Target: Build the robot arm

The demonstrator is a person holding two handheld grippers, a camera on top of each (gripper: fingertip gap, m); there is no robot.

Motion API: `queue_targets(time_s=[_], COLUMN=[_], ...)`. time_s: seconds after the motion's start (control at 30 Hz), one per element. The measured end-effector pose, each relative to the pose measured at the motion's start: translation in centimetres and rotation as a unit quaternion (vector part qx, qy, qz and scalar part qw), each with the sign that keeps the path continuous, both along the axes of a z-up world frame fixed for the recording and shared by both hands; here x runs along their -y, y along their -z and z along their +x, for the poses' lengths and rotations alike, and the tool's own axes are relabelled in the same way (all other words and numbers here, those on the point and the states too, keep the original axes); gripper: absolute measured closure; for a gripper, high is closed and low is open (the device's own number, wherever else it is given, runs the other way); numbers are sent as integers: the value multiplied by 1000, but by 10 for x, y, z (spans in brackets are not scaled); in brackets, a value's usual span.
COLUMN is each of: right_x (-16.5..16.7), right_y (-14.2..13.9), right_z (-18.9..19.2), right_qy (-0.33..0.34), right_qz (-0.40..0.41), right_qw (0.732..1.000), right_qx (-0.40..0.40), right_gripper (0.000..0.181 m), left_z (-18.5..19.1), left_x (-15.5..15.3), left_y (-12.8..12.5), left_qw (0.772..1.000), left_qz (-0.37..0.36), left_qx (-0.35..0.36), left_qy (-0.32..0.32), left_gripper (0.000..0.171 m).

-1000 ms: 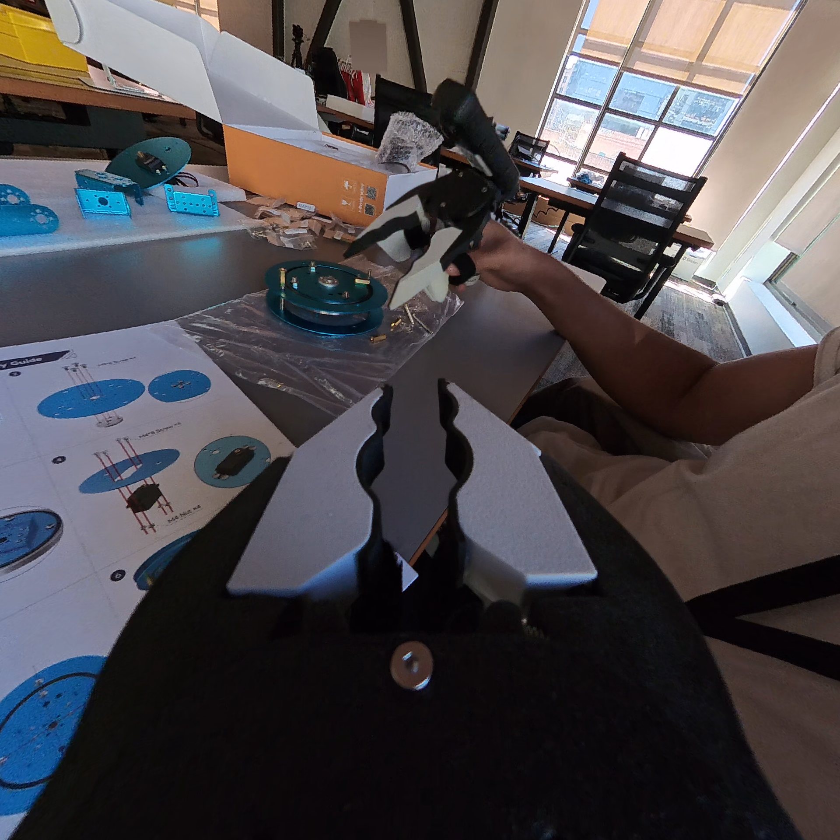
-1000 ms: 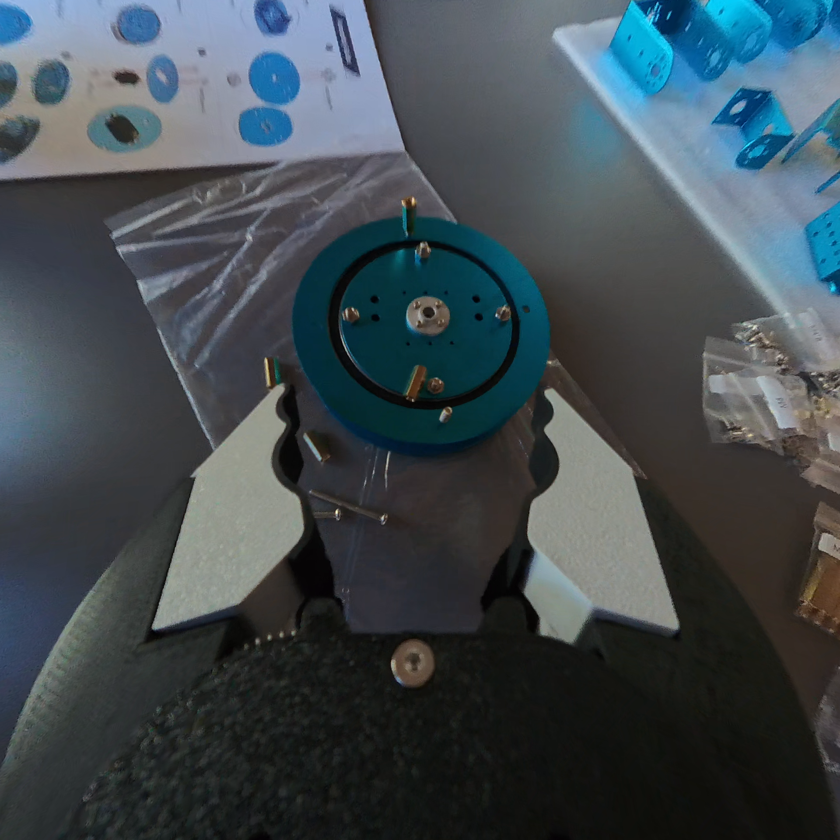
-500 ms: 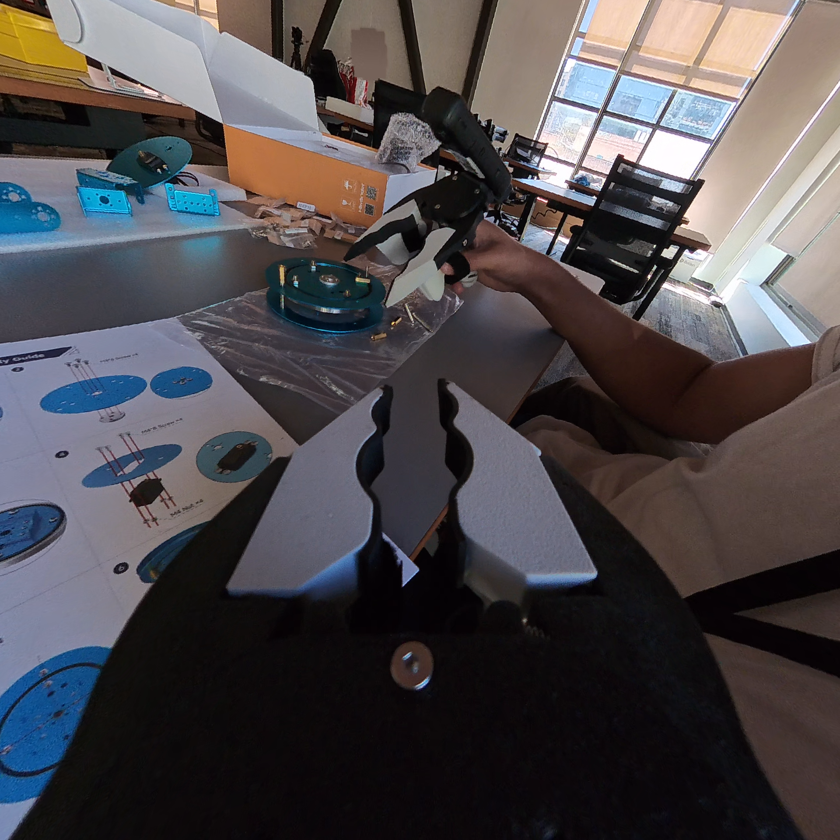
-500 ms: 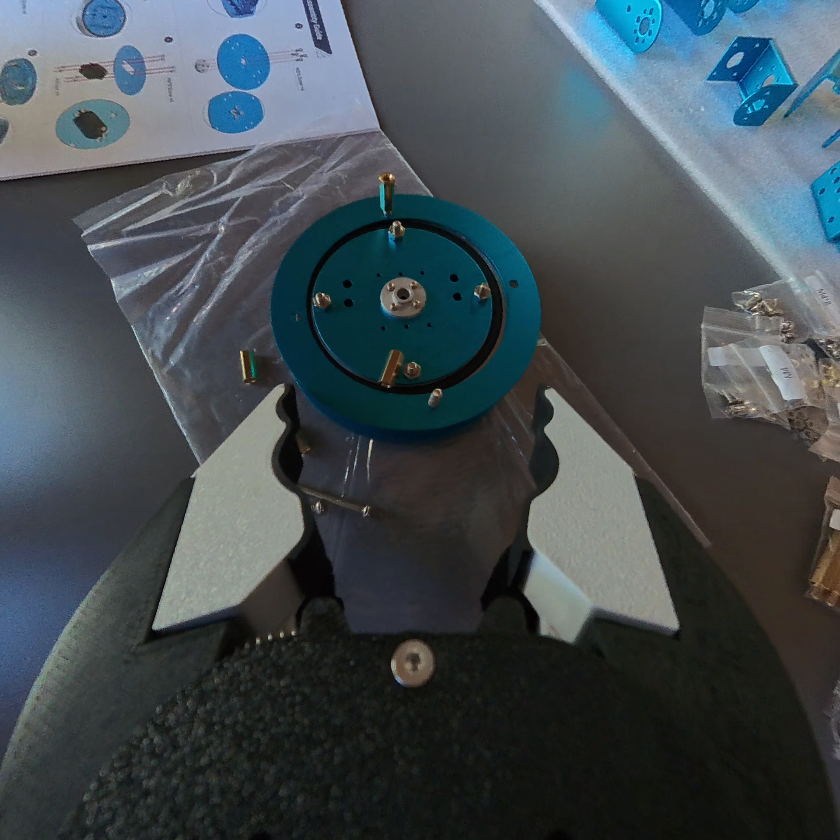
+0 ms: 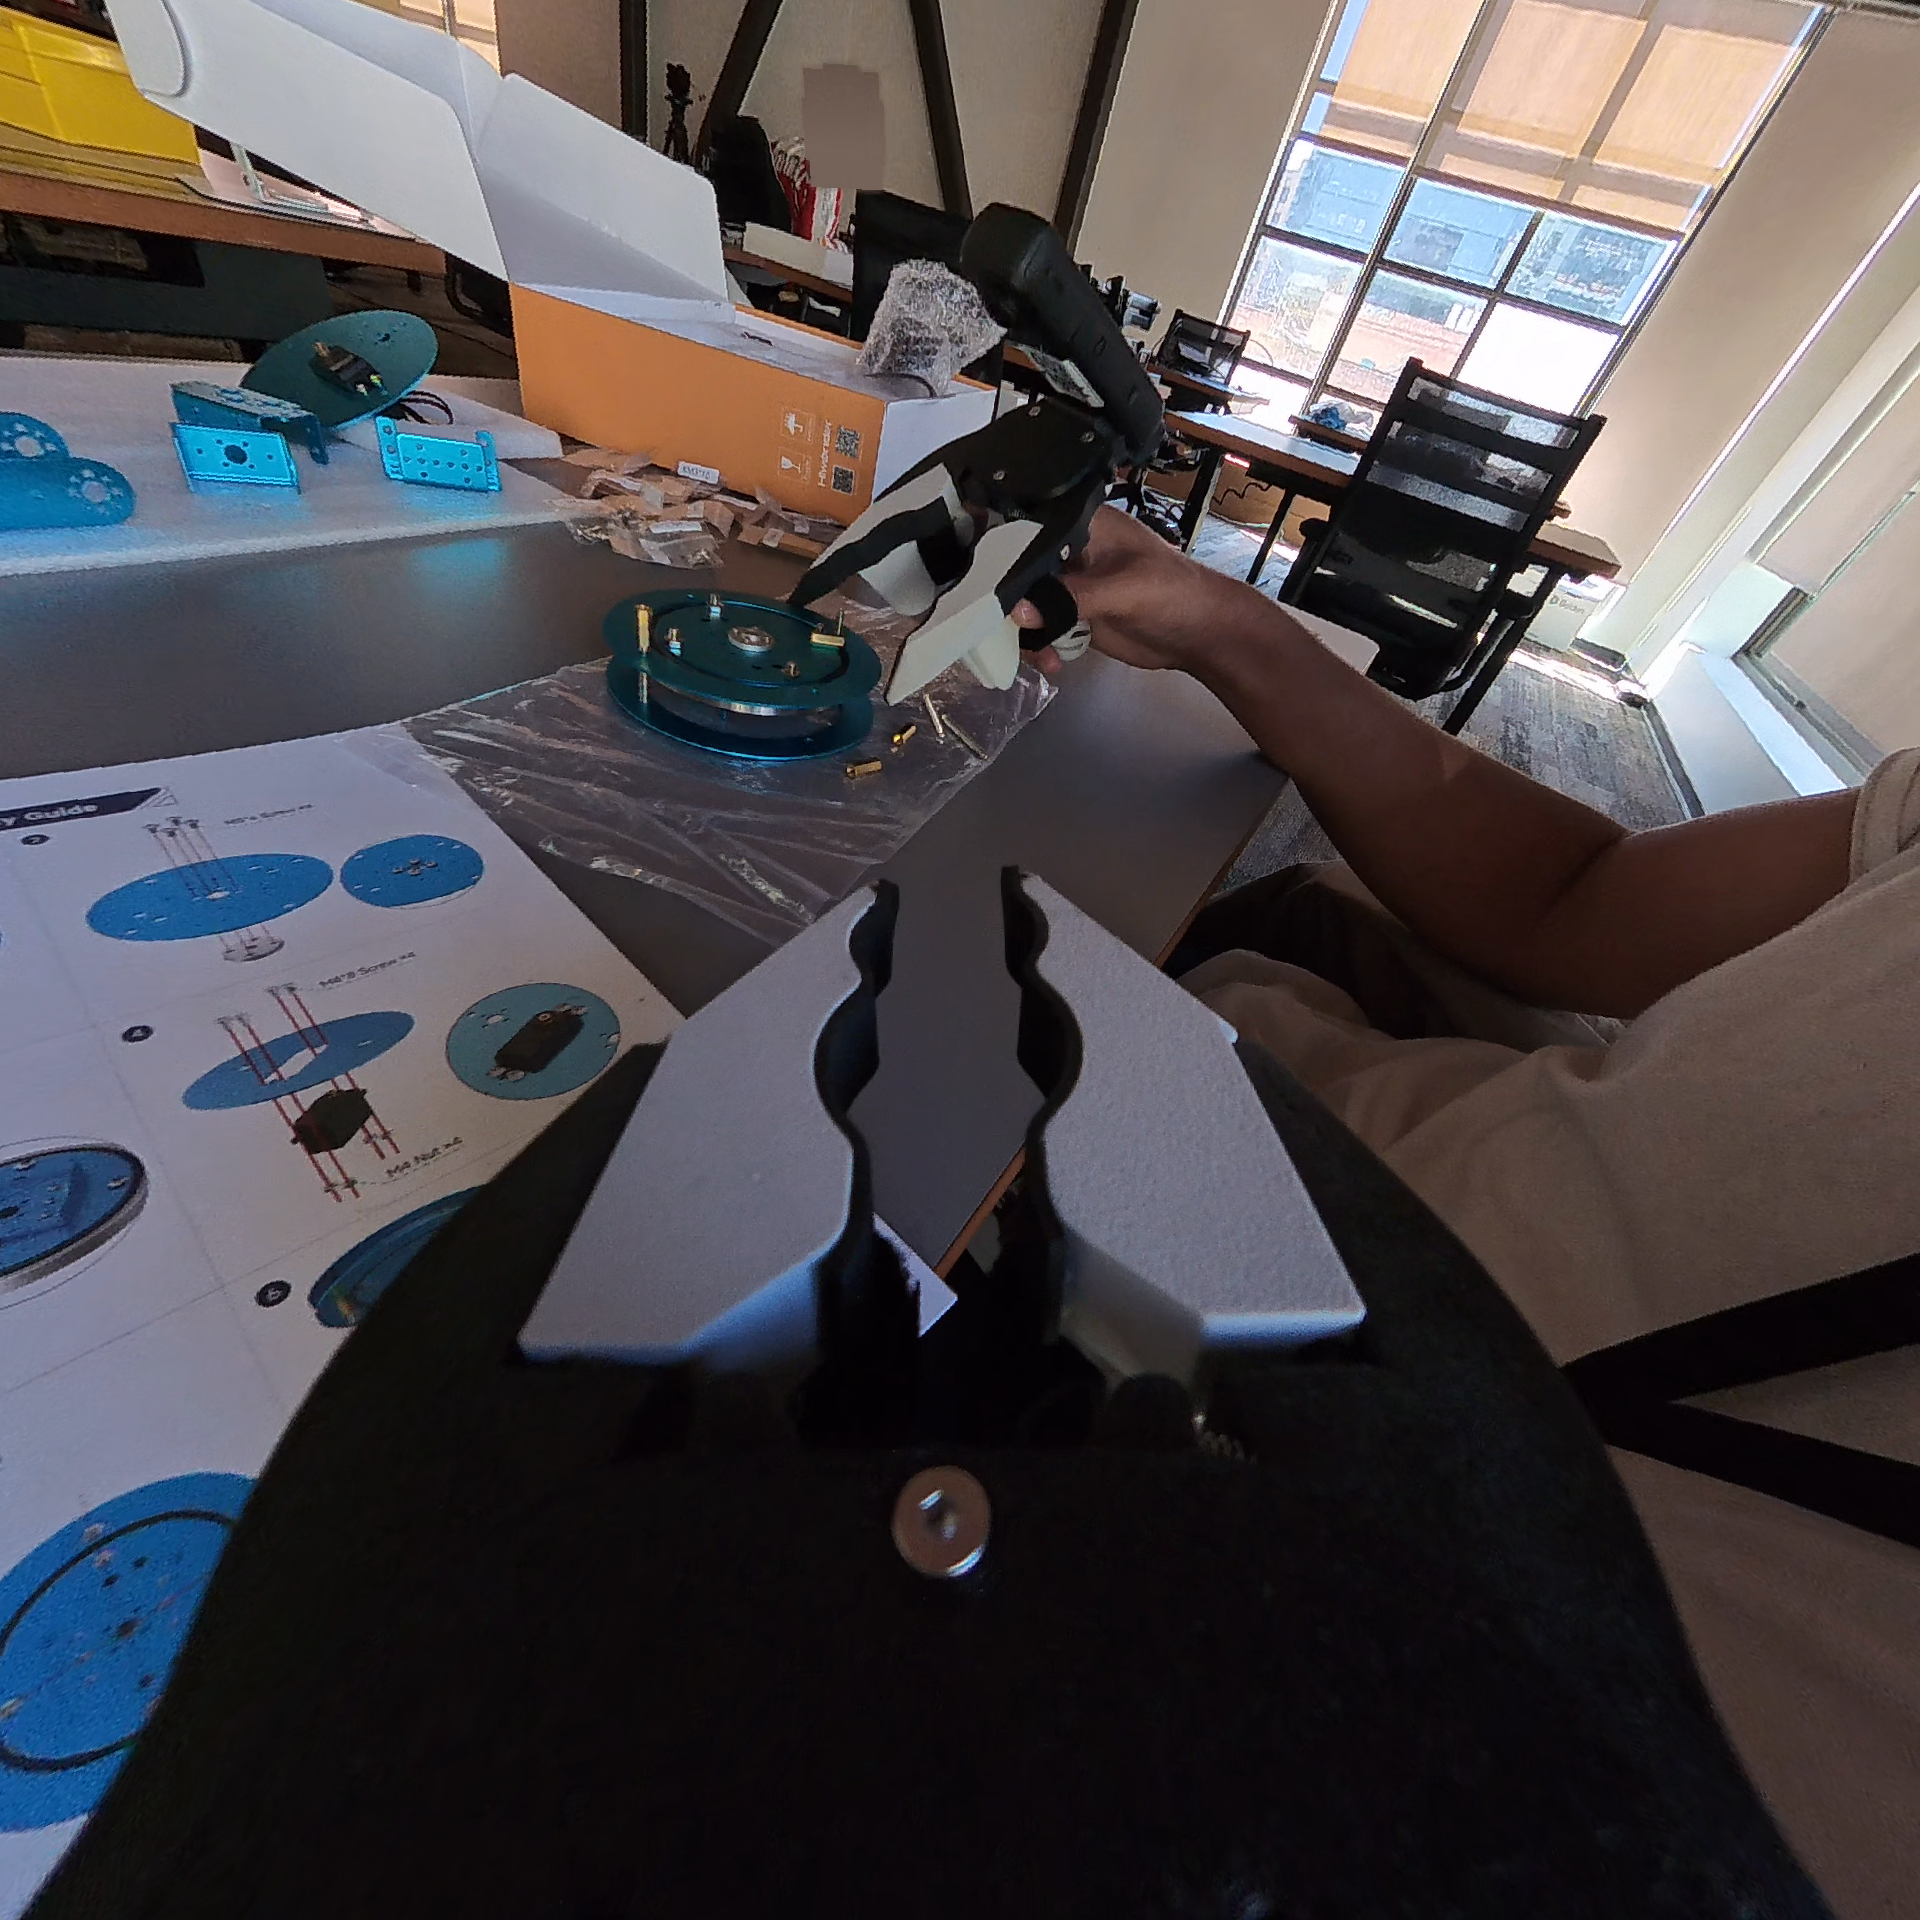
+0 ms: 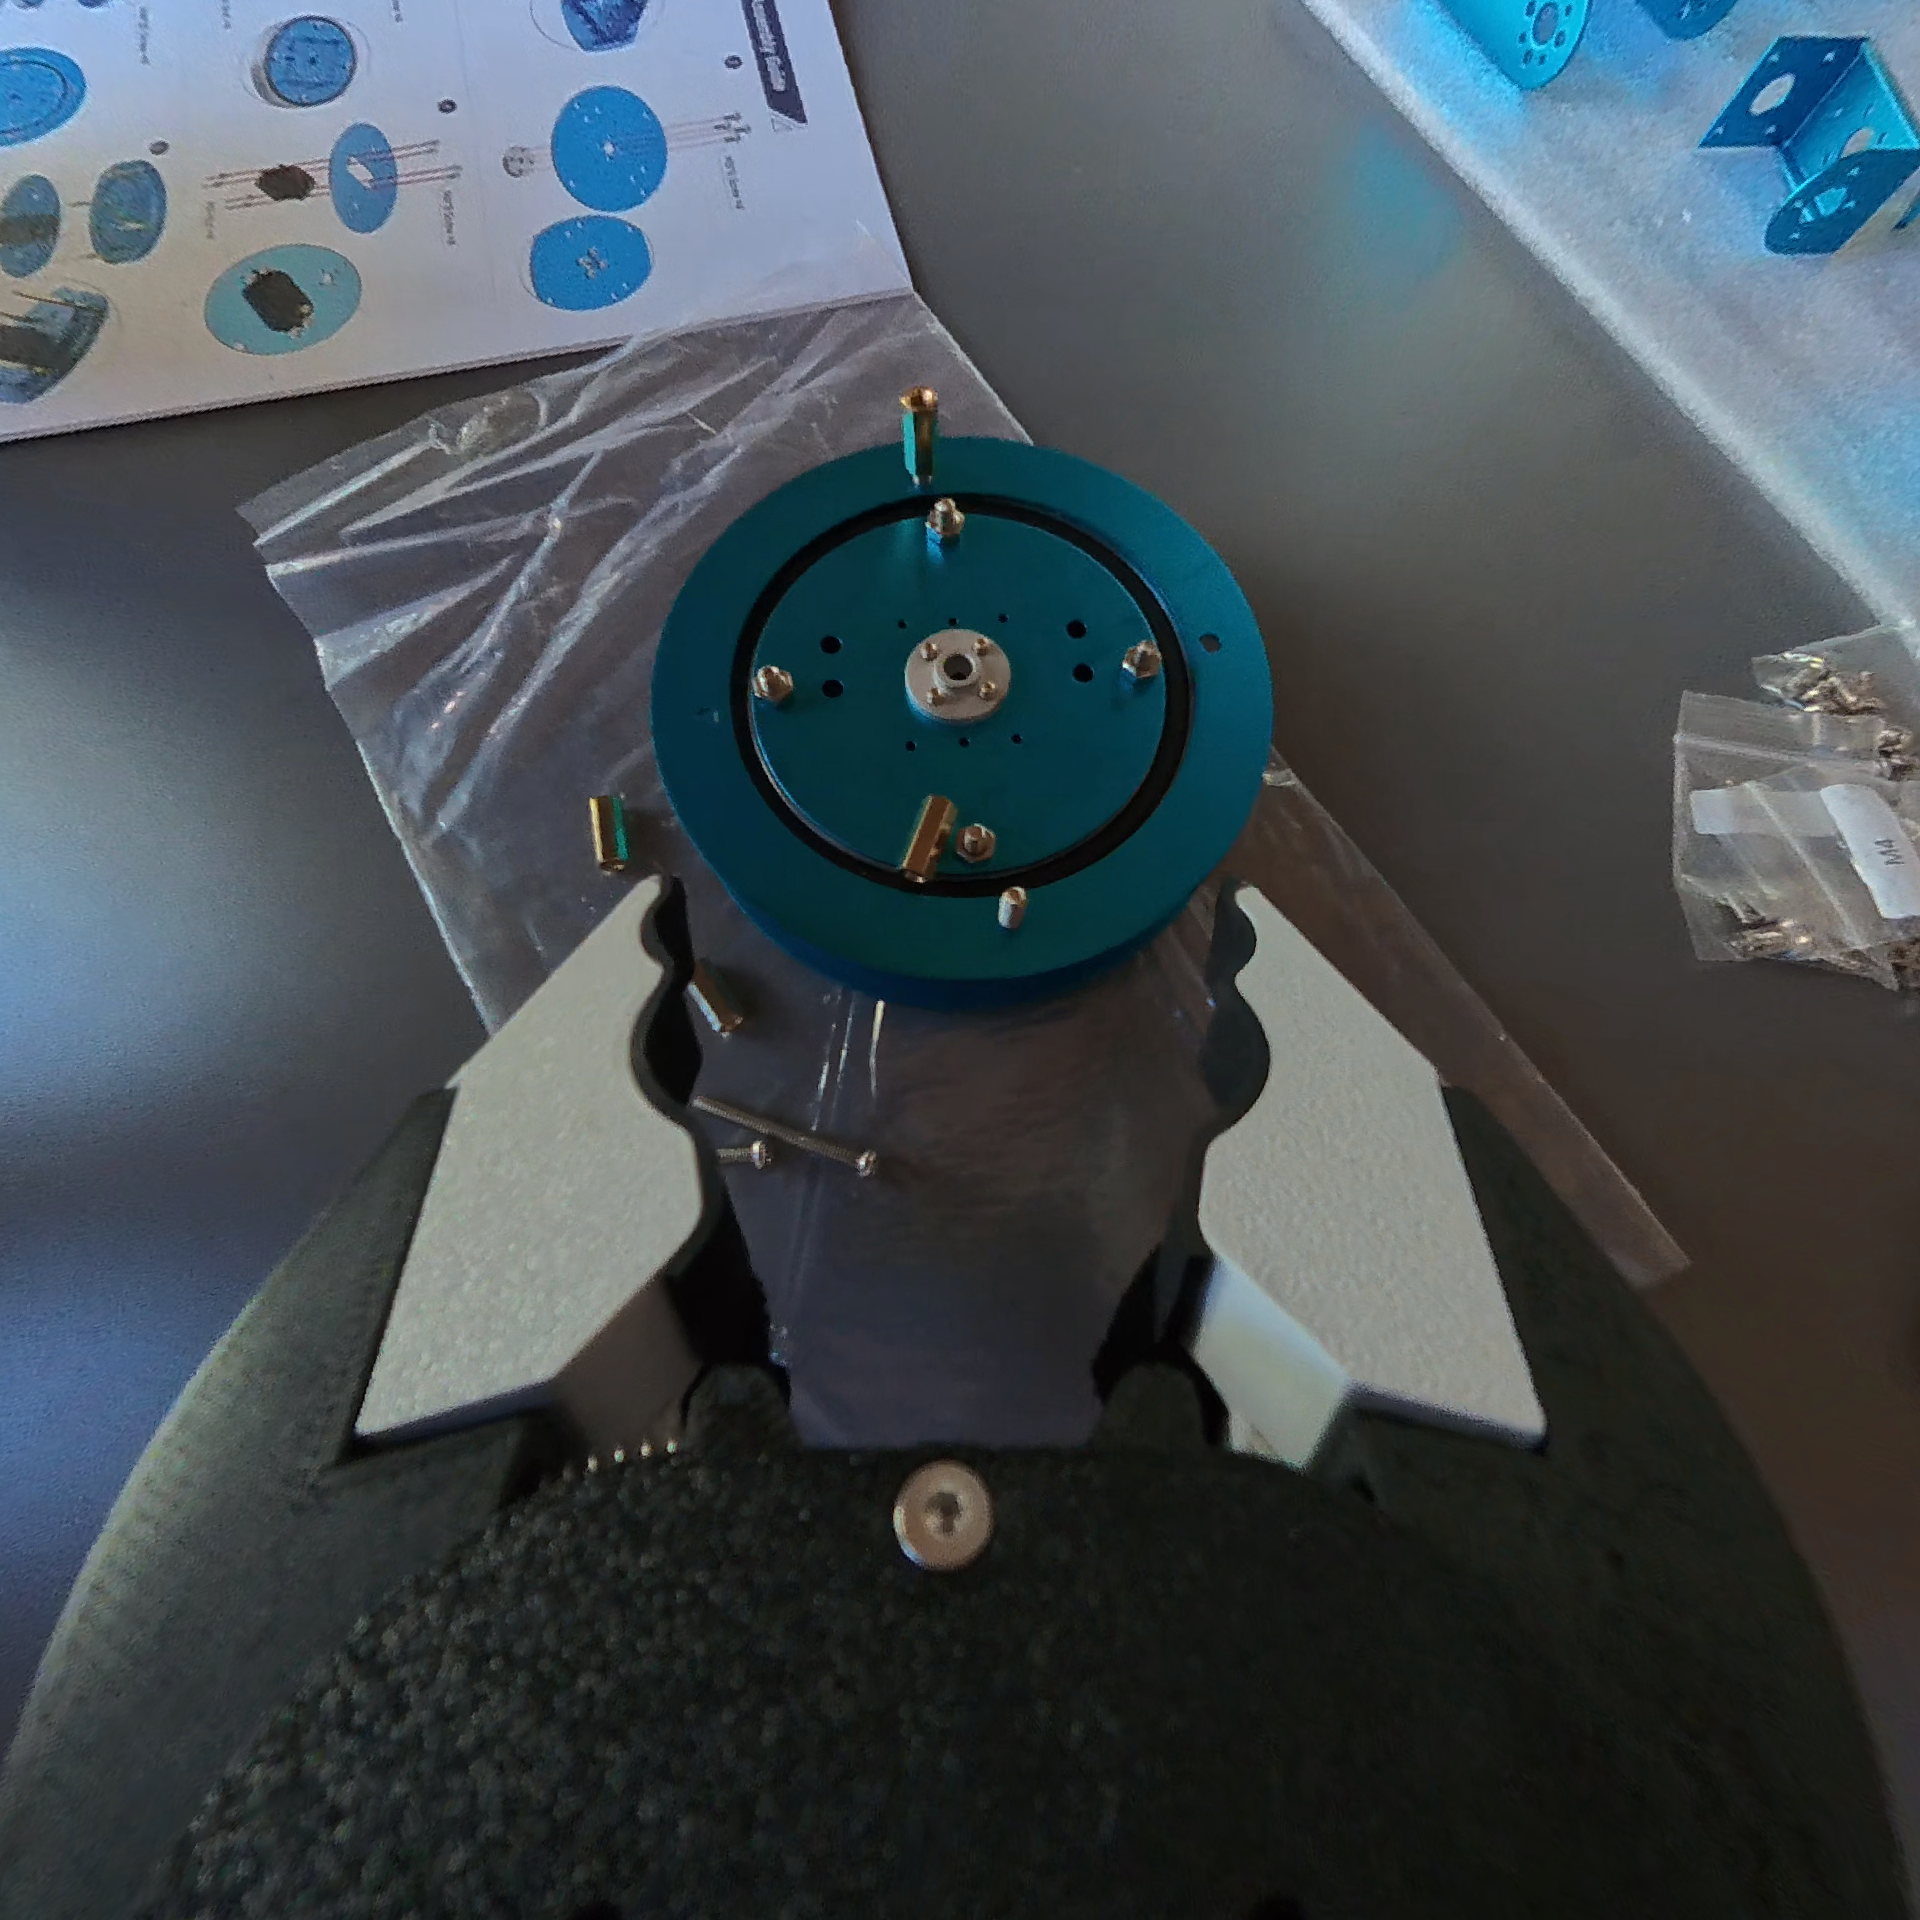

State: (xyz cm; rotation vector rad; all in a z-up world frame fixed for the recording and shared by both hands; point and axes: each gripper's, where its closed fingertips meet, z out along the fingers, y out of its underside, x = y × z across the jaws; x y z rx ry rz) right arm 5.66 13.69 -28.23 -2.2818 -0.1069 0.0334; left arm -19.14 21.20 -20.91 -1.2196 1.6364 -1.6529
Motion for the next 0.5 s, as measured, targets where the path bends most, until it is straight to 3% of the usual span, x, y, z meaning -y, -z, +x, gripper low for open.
queue_targets(time_s=[0.27,0.33,0.4,0.5], right_x=[-1,-3,-1,6], right_y=[-11,-27,-38,-27], right_z=[5,-4,-28,-61], right_qy=[9,-4,-38,-73], right_qz=[24,57,65,-12], right_qw=[1000,998,997,997], right_qx=[16,15,2,17], right_gripper=[87,106,140,149], left_z=[0,0,0,0], left_x=[0,1,1,0], left_y=[2,2,4,6], left_qw=[1000,1000,1000,1000], left_qz=[-1,-1,-1,-1], left_qx=[-1,-2,-4,-6], left_qy=[1,2,2,1], left_gripper=[152,152,151,151])
